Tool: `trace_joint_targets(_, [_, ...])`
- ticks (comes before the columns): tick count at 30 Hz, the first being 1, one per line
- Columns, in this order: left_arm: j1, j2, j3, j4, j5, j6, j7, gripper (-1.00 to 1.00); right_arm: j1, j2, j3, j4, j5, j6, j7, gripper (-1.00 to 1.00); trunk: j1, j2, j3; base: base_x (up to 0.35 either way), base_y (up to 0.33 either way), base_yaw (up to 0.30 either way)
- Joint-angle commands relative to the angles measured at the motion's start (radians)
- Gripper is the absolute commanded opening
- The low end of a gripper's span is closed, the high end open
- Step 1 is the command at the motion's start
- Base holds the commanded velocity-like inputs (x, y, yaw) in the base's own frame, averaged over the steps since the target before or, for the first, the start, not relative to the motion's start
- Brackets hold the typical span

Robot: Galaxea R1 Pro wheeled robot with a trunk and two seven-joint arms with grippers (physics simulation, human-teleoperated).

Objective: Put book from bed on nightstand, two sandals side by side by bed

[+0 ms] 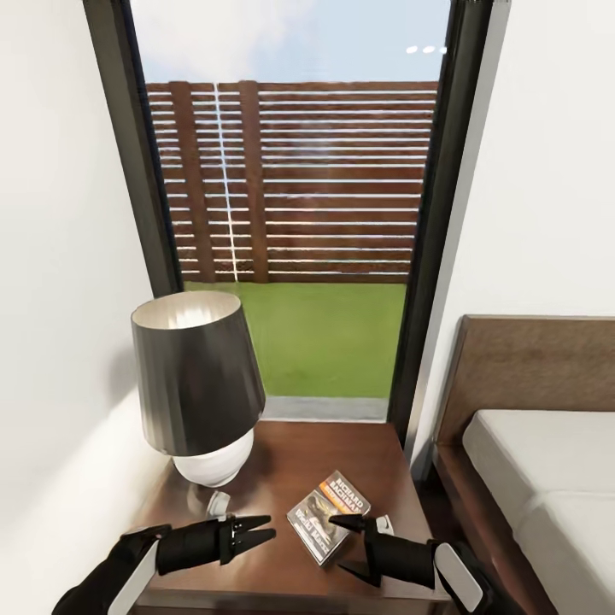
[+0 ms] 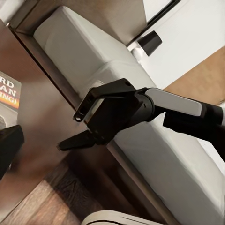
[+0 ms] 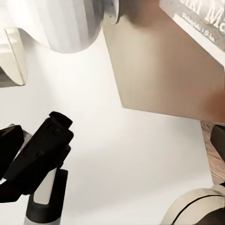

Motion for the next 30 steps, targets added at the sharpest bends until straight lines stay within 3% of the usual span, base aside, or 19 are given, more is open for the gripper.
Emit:
trace_joint_targets(1, [0.000, 0.002, -0.004, 0.000, 0.010, 0.011, 0.000, 1.00, -0.001, -0.001, 0.004, -0.001, 0.002, -0.002, 0.006, 1.00, -0.004, 0.007, 0.002, 0.000, 0.000, 0.000])
trace_joint_targets(8, [0.009, 0.005, -0.002, 0.051, 0.010, 0.005, 0.006, 1.00, -0.001, -0.001, 0.005, -0.001, 0.003, -0.062, 0.007, 1.00, -0.031, 0.056, 0.024, 0.000, 0.000, 0.000])
trace_joint_targets(16, [0.009, 0.003, -0.004, 0.070, 0.006, 0.002, 0.007, 1.00, -0.001, -0.001, 0.002, -0.003, 0.003, -0.070, 0.008, 1.00, -0.062, 0.112, 0.049, 0.000, 0.000, 0.000])
trace_joint_targets(22, [0.009, 0.007, -0.002, 0.088, 0.005, -0.001, 0.009, 1.00, 0.000, -0.003, 0.006, -0.154, 0.006, -0.069, 0.012, 1.00, -0.085, 0.154, 0.068, 0.000, 0.000, 0.000])
trace_joint_targets(23, [0.009, 0.007, -0.003, 0.093, 0.004, -0.008, 0.015, 1.00, 0.000, -0.006, 0.006, -0.221, 0.007, -0.069, 0.012, 1.00, -0.088, 0.161, 0.071, 0.000, 0.000, 0.000])
trace_joint_targets(26, [0.010, 0.007, -0.003, 0.097, -0.002, -0.031, 0.048, 1.00, 0.002, -0.010, 0.006, -0.271, 0.012, -0.070, 0.011, 1.00, -0.100, 0.182, 0.081, 0.000, 0.000, 0.000])
trace_joint_targets(28, [0.010, 0.007, -0.004, 0.099, -0.009, -0.052, 0.092, 1.00, 0.004, -0.026, 0.006, -0.285, 0.030, -0.073, 0.010, 1.00, -0.108, 0.196, 0.087, 0.000, 0.000, 0.000])
trace_joint_targets(30, [0.011, 0.006, -0.006, 0.102, -0.016, -0.067, 0.147, 1.00, 0.006, -0.075, 0.006, -0.284, 0.079, -0.093, 0.008, 1.00, -0.115, 0.210, 0.093, 0.000, 0.000, 0.000])
